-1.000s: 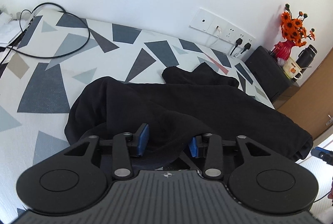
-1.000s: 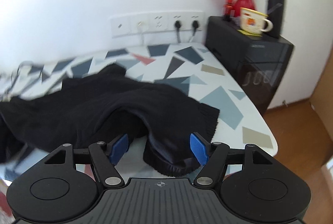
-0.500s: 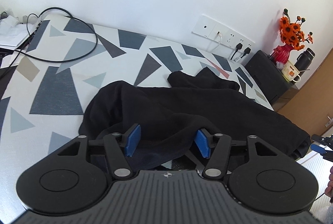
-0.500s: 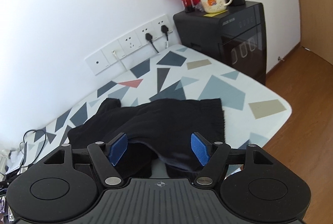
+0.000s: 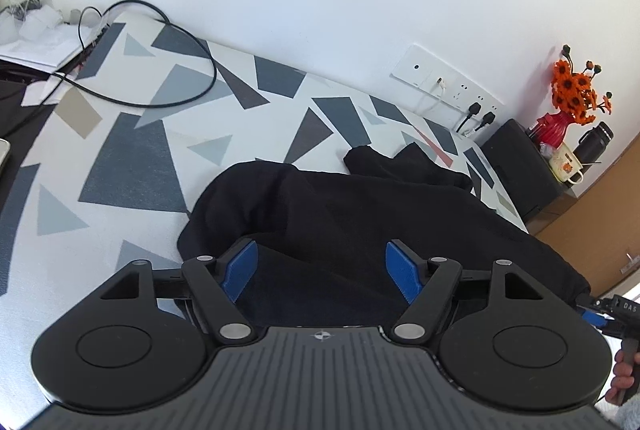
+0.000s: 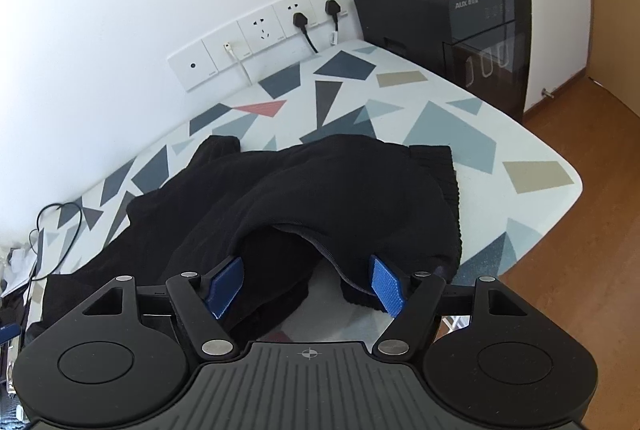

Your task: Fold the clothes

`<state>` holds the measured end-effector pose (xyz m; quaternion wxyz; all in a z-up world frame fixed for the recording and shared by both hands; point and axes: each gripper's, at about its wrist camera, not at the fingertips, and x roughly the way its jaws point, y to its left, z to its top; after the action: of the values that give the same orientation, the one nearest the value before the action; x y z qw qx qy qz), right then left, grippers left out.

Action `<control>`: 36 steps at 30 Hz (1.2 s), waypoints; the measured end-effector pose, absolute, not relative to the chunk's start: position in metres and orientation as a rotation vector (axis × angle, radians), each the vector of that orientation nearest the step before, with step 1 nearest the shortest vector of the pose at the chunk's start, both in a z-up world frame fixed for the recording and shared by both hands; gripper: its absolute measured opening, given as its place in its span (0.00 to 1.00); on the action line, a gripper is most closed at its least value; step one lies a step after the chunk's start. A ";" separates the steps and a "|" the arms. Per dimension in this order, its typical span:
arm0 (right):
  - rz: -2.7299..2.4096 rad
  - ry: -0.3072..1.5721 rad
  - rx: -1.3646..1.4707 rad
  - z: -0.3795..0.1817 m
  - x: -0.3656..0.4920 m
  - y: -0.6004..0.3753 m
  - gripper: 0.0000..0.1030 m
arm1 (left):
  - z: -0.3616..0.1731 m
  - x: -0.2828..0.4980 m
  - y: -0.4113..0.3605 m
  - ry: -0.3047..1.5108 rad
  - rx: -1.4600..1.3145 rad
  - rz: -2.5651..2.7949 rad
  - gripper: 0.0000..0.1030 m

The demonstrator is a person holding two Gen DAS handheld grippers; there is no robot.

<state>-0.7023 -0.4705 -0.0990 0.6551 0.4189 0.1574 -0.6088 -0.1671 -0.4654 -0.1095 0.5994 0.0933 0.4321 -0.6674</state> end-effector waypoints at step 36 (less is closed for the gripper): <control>-1.271 0.660 1.099 -0.211 -0.756 -0.656 0.89 | -0.177 -0.277 -0.598 1.002 0.664 -1.223 0.25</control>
<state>-0.7561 -0.6561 -0.2106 0.6195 0.4780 0.2869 -0.5527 -0.2772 -0.5978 -0.1767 0.6545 0.2926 0.4420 -0.5392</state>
